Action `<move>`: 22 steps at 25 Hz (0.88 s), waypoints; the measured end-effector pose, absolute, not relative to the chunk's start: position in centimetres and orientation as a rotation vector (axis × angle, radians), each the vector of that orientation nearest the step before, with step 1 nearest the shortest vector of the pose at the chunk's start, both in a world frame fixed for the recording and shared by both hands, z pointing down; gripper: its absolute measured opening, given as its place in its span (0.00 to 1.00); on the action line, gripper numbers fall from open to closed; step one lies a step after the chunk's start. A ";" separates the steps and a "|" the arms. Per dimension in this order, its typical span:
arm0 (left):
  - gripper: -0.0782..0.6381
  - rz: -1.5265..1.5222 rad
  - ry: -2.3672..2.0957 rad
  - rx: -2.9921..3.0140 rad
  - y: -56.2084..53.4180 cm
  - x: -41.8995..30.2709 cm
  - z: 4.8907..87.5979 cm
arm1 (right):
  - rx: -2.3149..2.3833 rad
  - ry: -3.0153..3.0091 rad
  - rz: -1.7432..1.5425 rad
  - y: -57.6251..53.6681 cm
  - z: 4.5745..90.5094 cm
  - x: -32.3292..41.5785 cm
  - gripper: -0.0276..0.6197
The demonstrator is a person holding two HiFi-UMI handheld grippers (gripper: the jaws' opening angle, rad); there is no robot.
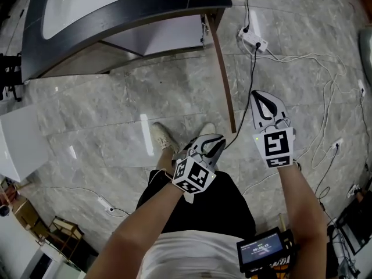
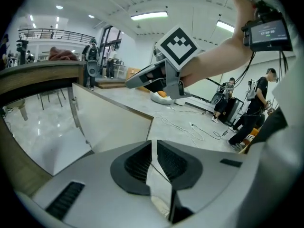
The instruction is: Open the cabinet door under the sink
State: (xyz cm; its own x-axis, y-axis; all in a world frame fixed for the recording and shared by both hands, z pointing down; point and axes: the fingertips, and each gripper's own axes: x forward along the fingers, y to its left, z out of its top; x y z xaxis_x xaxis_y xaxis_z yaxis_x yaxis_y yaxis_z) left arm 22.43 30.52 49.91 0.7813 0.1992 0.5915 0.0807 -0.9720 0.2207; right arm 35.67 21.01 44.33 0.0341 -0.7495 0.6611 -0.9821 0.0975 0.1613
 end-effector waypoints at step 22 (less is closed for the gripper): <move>0.17 0.702 -0.247 2.660 9.6 -0.5 45.4 | 1.465 -2.043 0.514 7.0 42.4 11.8 0.06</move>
State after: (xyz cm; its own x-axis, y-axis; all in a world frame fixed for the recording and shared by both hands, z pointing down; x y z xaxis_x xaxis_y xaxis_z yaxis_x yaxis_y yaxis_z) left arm -0.53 9.62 45.41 0.8601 -0.0722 0.5050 -0.2605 -0.9133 0.3130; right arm 11.76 6.97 42.36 -0.2393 -0.7269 0.6437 -0.9450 0.3266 0.0175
